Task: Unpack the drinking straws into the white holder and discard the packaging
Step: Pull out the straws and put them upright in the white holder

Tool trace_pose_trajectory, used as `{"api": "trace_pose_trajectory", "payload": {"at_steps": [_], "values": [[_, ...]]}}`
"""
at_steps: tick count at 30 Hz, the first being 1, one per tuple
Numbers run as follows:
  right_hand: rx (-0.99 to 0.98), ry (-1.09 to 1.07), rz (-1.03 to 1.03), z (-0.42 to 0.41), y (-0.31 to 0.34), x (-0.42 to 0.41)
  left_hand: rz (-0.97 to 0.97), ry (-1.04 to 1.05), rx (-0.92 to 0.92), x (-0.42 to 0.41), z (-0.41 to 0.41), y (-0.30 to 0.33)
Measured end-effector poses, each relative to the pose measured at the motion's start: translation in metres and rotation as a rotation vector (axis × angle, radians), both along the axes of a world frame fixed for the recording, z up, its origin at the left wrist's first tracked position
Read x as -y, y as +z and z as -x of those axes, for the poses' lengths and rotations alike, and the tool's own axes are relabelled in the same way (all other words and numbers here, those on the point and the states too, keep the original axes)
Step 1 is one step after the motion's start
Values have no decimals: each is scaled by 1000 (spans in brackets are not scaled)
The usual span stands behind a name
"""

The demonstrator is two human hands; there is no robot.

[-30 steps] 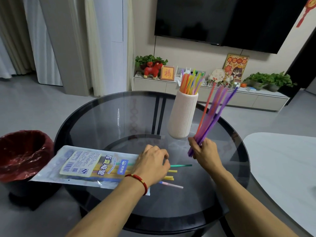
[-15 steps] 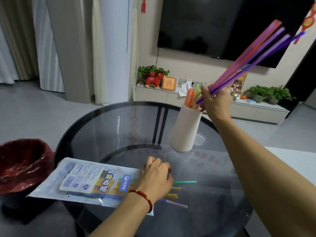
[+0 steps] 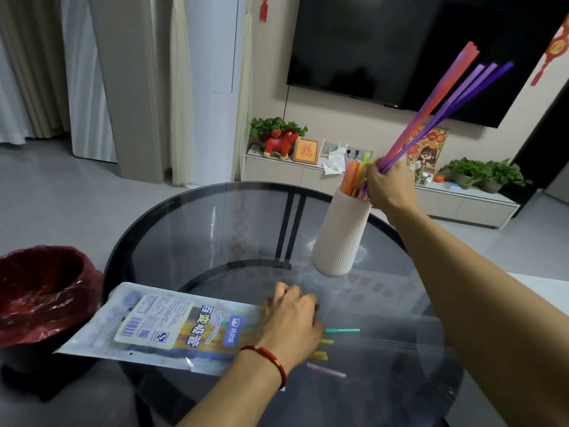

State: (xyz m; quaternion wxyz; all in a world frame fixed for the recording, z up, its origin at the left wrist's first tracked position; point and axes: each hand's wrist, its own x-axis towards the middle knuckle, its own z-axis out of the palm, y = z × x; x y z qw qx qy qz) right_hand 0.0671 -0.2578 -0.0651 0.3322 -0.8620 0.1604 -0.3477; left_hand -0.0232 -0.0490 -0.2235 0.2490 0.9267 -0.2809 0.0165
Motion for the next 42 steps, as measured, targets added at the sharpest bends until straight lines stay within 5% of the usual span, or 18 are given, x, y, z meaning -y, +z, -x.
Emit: {"api": "trace_pose_trajectory", "payload": {"at_steps": [10,22,28,34,42], "values": [[-135,23,-24,-3,12,5,30,-10,-12,1,3,3],[177,96,-24,-1,31,1,53,-8,-31,-1,1,7],[62,117,-4,-2,20,-6,62,-3,-41,-1,1,8],[470,76,217,-5,37,-17,44,-3,-62,0,0,7],[-83,22,457,-11,8,-15,29,-4,-1,-2,-4,6]]}}
